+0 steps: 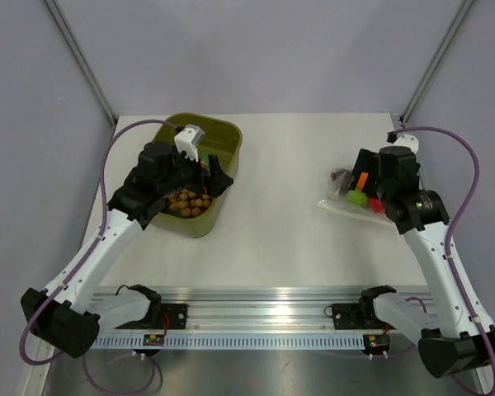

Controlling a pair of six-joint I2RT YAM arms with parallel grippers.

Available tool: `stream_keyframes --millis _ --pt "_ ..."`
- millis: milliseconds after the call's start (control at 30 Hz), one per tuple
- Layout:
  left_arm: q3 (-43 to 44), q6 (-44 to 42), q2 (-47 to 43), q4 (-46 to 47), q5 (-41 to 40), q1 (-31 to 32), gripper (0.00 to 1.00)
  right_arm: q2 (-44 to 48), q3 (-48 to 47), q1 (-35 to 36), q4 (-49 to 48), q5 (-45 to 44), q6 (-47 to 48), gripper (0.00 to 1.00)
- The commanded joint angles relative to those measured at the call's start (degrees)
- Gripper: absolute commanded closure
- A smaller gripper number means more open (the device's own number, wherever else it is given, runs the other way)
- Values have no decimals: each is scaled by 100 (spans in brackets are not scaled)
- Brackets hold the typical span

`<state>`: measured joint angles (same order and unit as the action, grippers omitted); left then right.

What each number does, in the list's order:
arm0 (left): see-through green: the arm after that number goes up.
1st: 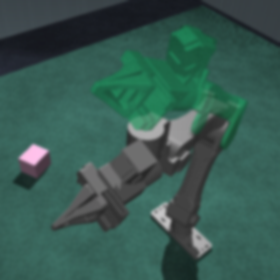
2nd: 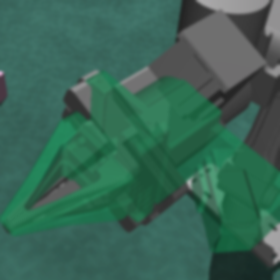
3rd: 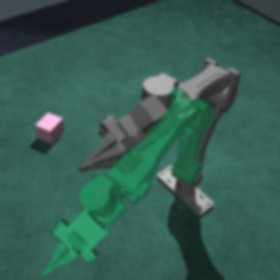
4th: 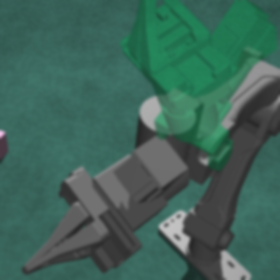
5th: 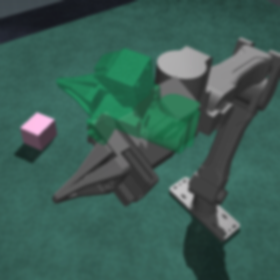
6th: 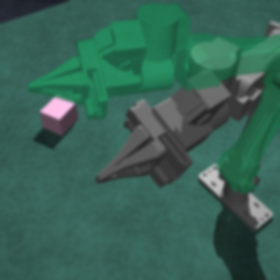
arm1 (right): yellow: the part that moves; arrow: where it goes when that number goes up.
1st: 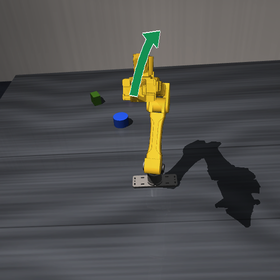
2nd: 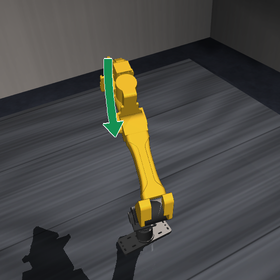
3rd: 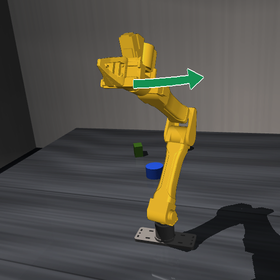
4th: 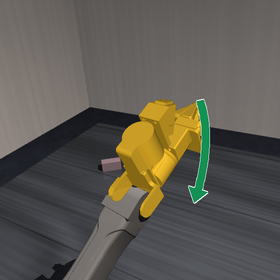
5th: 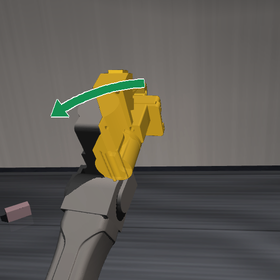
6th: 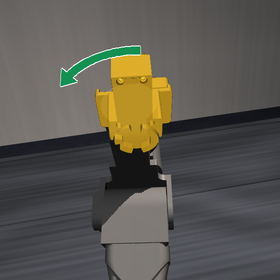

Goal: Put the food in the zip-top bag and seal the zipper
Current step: Reset both arms

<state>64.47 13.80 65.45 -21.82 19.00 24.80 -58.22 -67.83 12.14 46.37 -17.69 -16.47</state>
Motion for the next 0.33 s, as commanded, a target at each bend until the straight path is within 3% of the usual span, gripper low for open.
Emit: stream_keyframes --millis 0,300 --pt "-276 166 -532 -182 -720 -1 1 267 15 -1 -330 -436 -286 1" --pt "-329 79 -1042 -208 -1364 -10 1 548 226 -10 -541 -622 -428 0"
